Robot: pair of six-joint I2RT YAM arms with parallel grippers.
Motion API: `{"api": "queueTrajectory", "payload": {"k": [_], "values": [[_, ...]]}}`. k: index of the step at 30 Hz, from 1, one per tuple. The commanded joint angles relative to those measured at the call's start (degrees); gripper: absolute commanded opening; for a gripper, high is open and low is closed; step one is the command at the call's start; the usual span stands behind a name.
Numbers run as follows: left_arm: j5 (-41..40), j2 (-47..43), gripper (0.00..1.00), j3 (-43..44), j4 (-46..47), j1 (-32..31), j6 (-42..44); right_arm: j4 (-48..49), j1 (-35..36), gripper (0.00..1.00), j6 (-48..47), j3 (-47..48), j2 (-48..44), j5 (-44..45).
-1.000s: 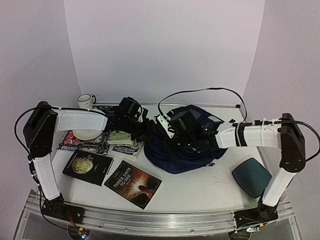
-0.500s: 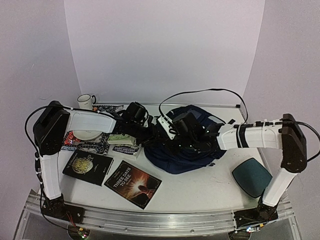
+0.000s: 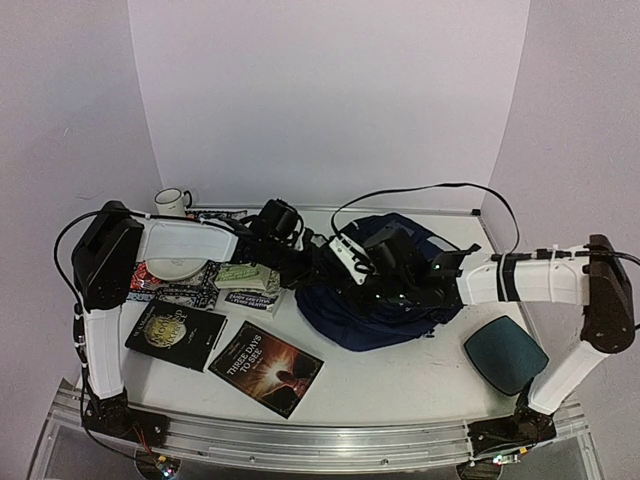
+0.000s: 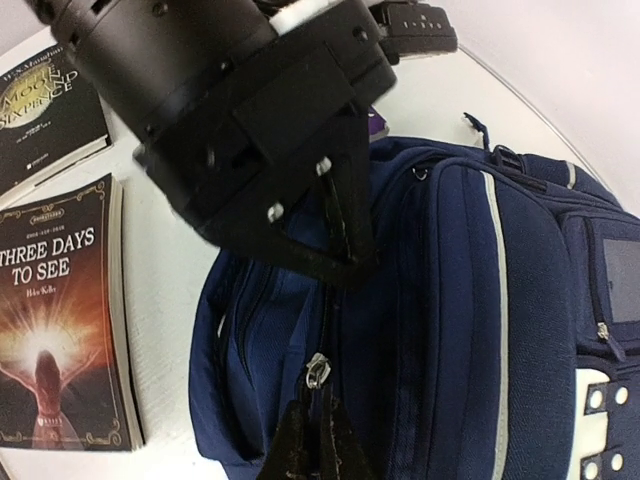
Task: Pack the student bag
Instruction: Zip the student bag into the second largest pocket of the bag.
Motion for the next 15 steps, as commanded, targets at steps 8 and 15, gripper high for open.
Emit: {"api": "queueTrajectory", "payload": {"k": [8, 15], "values": [[-4.1, 2.4, 0.0, 7.8, 2.1, 9.4, 4.9, -10.3, 0.1, 0.0, -5.4, -10.2, -17.6, 12.8], [-3.9, 3.9, 0.0, 9.6, 1.1, 13.1, 6.5, -11.9, -4.5, 0.0, -3.3, -14.5, -23.0, 16.7]]}}
